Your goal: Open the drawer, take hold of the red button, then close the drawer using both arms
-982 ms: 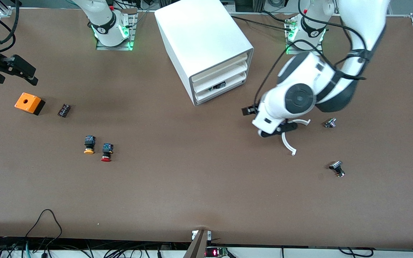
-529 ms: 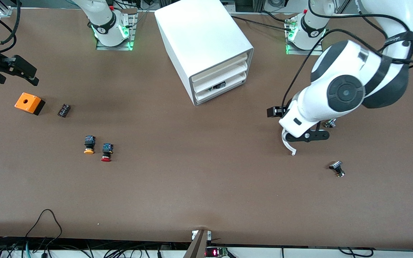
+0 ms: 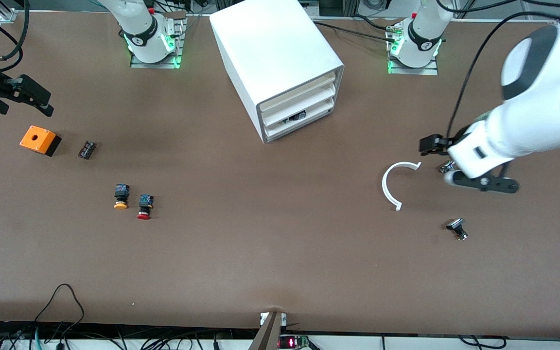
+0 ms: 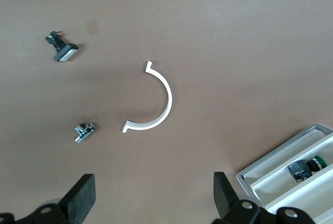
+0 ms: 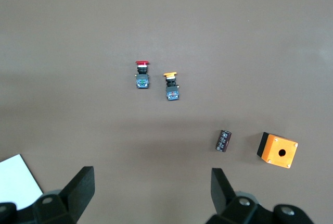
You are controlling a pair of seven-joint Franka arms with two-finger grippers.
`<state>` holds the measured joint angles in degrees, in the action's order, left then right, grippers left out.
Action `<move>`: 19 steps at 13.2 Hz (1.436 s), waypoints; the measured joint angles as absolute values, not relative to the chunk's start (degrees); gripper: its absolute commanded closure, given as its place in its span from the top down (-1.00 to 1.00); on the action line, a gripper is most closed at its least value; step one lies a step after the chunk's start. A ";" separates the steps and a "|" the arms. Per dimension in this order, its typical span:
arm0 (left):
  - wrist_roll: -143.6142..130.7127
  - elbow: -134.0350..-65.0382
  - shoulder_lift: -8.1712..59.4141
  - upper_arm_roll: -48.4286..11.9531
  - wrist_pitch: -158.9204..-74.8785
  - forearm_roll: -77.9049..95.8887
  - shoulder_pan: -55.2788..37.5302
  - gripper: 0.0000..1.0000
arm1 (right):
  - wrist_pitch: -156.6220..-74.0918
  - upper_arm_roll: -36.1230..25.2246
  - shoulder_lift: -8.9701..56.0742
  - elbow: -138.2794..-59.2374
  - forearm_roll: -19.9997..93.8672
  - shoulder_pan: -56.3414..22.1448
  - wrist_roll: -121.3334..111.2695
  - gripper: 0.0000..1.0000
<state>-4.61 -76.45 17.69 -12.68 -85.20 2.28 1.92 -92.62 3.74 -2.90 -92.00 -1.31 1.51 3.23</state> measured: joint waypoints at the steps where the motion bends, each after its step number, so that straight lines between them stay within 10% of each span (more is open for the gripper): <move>1: -2.74 -79.46 14.67 -8.54 -88.11 3.49 0.64 1.00 | -92.62 3.72 -2.90 -92.00 -1.31 1.52 2.60 0.98; 7: -0.84 -94.17 -0.25 -1.42 -94.84 1.79 -2.58 1.00 | -92.58 3.90 -2.95 -91.87 -1.31 1.50 1.86 0.98; 19: -0.88 -94.69 -0.23 -2.37 -94.79 0.19 -3.53 1.00 | -91.77 3.85 -2.62 -91.36 -1.31 1.51 1.87 0.98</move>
<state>-0.88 -94.69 -0.23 -2.37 -94.79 0.19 -3.53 -91.77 3.85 -2.62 -91.36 -1.31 1.51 1.87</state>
